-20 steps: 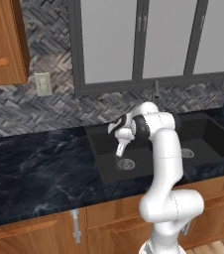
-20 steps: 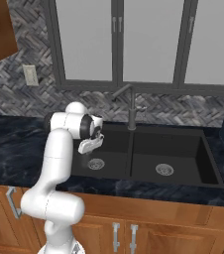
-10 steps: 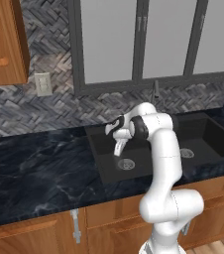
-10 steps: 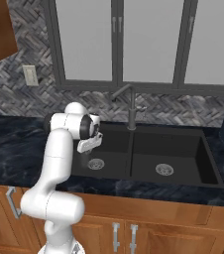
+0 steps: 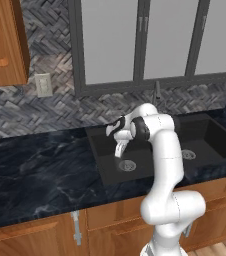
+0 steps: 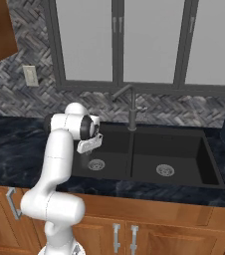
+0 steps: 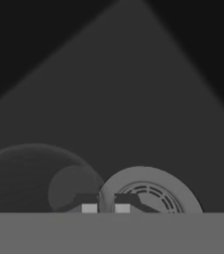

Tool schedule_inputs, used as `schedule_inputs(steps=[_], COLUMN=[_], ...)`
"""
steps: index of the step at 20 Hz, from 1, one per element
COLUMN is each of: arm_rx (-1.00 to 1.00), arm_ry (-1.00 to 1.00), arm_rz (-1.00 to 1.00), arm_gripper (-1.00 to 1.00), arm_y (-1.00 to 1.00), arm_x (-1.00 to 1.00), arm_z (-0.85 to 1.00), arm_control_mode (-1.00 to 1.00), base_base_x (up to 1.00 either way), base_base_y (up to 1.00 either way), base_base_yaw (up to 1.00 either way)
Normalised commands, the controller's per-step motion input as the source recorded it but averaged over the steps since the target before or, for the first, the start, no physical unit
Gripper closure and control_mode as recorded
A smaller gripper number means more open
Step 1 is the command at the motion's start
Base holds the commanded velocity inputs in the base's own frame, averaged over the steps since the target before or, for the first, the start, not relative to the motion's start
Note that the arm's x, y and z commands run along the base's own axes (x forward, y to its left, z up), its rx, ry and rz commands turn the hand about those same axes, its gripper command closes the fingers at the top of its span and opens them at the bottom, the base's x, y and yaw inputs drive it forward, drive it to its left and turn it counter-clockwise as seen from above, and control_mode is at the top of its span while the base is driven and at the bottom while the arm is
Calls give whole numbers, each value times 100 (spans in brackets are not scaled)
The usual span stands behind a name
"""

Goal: Place the glass cup in the left basin and the glass cup in the right basin of the sink.

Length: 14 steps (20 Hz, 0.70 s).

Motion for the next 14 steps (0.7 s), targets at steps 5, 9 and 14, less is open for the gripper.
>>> schedule_inputs(steps=[5,9,14], arm_rx=[-2,-2,-4], arm_ry=[0,0,0], arm_rz=[0,0,0], arm_gripper=[100,100,100], arm_y=[6,7,6], arm_x=[-34,-25,-26], arm_z=[-46,-47,-59], arm_control_mode=[-100,-100,-100], base_base_x=[0,0,0], base_base_y=[0,0,0], base_base_yaw=[0,0,0])
